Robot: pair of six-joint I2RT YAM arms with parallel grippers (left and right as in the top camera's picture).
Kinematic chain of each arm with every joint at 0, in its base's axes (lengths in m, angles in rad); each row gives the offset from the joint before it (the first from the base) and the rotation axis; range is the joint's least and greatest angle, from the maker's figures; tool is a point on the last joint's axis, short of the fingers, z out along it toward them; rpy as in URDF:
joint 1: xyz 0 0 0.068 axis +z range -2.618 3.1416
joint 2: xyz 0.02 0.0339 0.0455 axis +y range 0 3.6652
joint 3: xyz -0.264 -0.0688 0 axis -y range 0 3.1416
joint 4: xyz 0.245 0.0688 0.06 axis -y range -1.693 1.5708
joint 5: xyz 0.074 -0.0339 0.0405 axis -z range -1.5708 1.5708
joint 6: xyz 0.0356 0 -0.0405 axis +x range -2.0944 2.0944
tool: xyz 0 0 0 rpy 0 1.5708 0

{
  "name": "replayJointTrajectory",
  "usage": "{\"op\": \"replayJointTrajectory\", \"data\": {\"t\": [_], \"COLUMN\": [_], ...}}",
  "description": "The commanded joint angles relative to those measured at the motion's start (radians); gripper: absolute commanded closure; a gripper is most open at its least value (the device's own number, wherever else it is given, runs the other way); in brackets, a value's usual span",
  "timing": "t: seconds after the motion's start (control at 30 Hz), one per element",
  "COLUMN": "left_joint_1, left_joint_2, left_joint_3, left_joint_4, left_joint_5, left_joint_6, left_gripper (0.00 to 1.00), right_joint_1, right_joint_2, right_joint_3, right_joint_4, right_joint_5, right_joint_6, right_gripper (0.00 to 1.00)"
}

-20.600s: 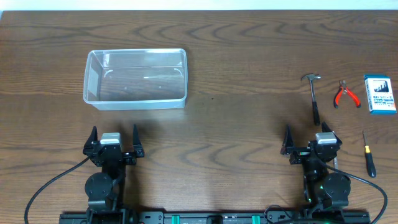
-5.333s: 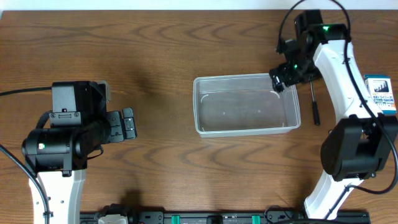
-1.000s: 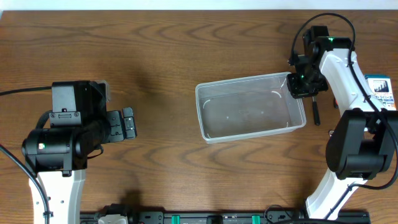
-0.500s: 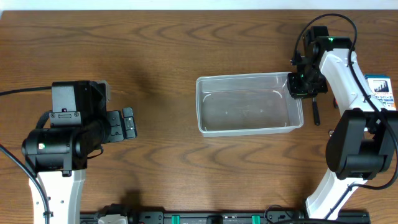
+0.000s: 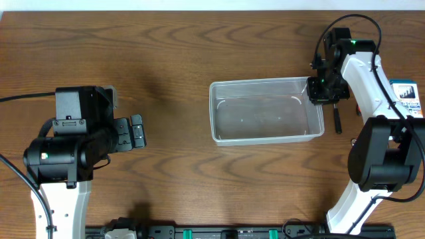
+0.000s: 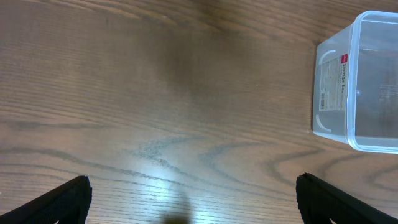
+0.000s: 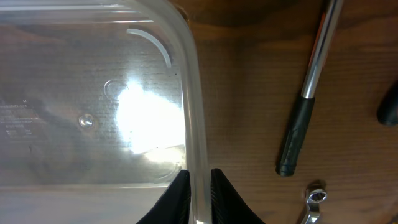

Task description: Pack container

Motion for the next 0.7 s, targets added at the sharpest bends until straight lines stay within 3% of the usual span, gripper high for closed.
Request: {"op": "replayJointTrajectory", "data": {"t": [0.0, 0.67], "left_joint_1": [0.005, 0.005], "left_joint_2": [-0.003, -0.003], "left_joint_3": [0.013, 0.013], "left_joint_4": [0.0, 0.0], "left_joint_5": [-0.016, -0.016], "left_joint_6": [-0.009, -0.009], "left_gripper": [0.02, 0.02], "right_joint_1": [-0.002, 0.024], "right_joint_2": [0.0, 0.0], "right_joint_3": [-0.006, -0.006], "right_joint_4": [0.005, 0.009], "right_joint_5": [0.003, -0.018], "right_joint_6": [-0.014, 0.038], "right_gripper": [0.85, 0.84]}}
